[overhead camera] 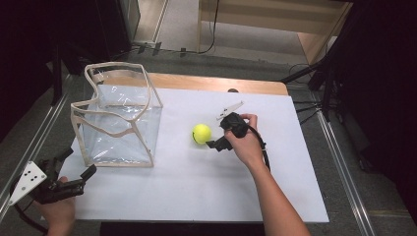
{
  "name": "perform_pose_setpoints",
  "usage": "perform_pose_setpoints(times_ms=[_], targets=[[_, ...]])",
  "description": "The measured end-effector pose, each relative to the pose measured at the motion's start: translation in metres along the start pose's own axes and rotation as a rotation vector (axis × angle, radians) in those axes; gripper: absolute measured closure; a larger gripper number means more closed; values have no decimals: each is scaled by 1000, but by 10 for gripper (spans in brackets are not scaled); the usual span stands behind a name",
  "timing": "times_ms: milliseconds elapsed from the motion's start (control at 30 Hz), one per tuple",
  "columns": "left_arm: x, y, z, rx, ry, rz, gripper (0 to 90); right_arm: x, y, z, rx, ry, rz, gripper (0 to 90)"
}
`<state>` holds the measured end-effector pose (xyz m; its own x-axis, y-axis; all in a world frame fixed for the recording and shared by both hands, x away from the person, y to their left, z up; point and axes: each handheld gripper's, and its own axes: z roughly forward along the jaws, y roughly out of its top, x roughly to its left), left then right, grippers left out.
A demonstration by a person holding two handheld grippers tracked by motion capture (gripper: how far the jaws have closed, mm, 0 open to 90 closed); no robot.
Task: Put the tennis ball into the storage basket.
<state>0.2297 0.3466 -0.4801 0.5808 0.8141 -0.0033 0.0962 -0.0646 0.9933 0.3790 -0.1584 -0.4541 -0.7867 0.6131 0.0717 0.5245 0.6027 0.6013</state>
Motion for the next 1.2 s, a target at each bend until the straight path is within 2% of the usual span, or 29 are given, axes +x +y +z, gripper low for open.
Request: perform_pose_setpoints(times_ms=[1200], targets=[[1, 0, 0, -3, -1, -2, 53, 1, 15, 26, 39, 36, -15, 0]])
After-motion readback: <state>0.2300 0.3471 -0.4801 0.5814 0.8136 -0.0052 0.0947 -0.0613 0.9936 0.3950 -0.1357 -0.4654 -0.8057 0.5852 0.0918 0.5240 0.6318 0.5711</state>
